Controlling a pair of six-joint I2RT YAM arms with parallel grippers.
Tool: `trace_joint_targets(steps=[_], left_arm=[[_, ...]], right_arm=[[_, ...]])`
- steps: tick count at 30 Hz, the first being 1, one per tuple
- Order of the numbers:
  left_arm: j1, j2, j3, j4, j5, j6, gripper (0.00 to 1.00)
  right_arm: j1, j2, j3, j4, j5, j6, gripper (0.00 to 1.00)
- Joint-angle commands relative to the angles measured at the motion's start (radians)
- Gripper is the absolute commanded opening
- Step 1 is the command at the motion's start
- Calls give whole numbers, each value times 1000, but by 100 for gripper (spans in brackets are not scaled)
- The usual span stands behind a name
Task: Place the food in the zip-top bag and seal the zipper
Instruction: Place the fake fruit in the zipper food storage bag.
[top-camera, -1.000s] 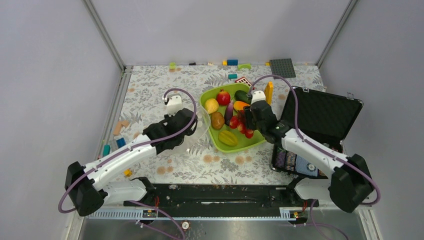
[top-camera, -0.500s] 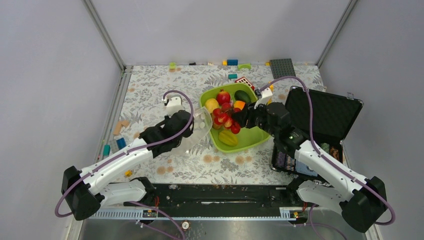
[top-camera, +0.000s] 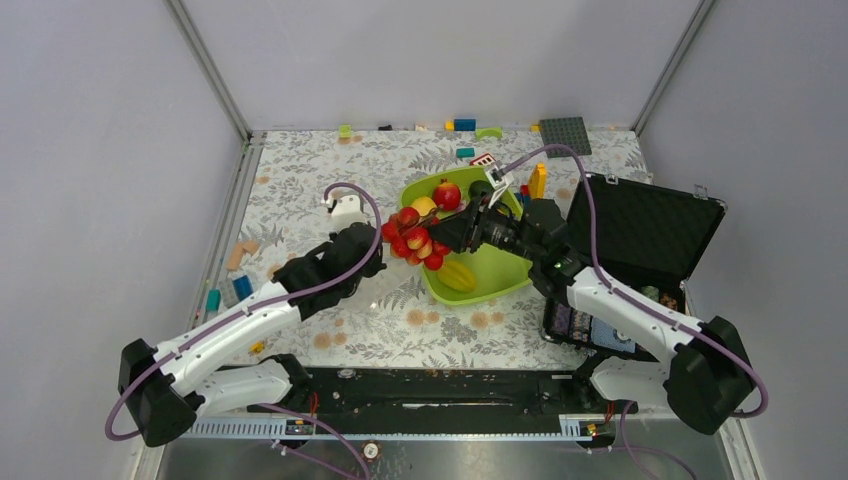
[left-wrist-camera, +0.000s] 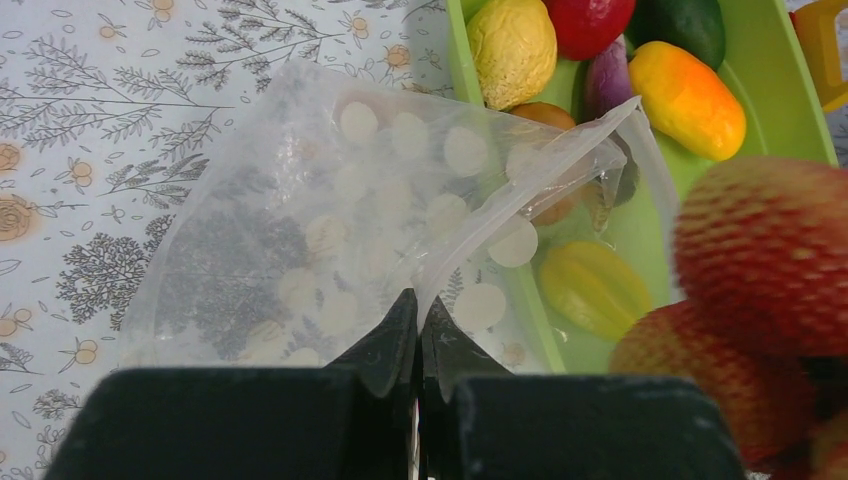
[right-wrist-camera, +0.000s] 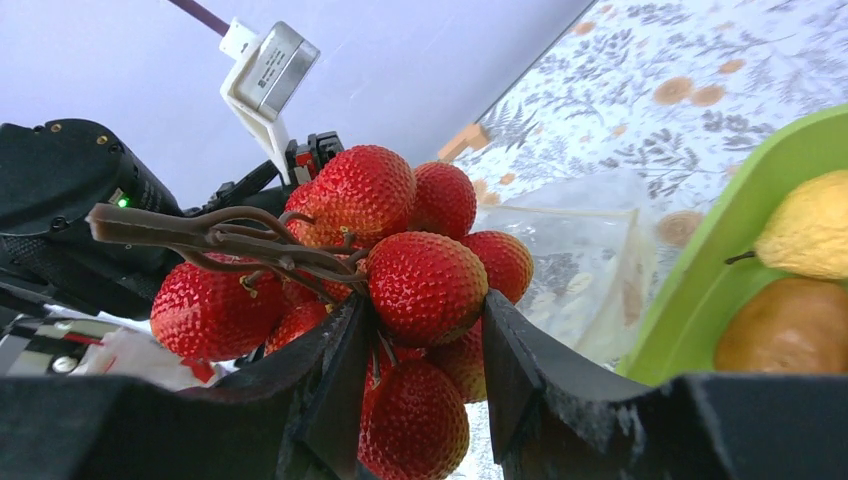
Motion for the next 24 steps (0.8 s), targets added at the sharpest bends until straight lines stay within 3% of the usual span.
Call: trace_joint_targets(steps=[1,19,24], left_arm=[[4,-31,-9,63,39,6,0],[4,-50,-17,53,6,-49,0],[4,-55,-13,48,2,-47,0]], right_arm=[[20,52,43,164,-80,87,0],[65,12,-132,159,-136,80,0],[81,0,-113,22,-128,-3,0]])
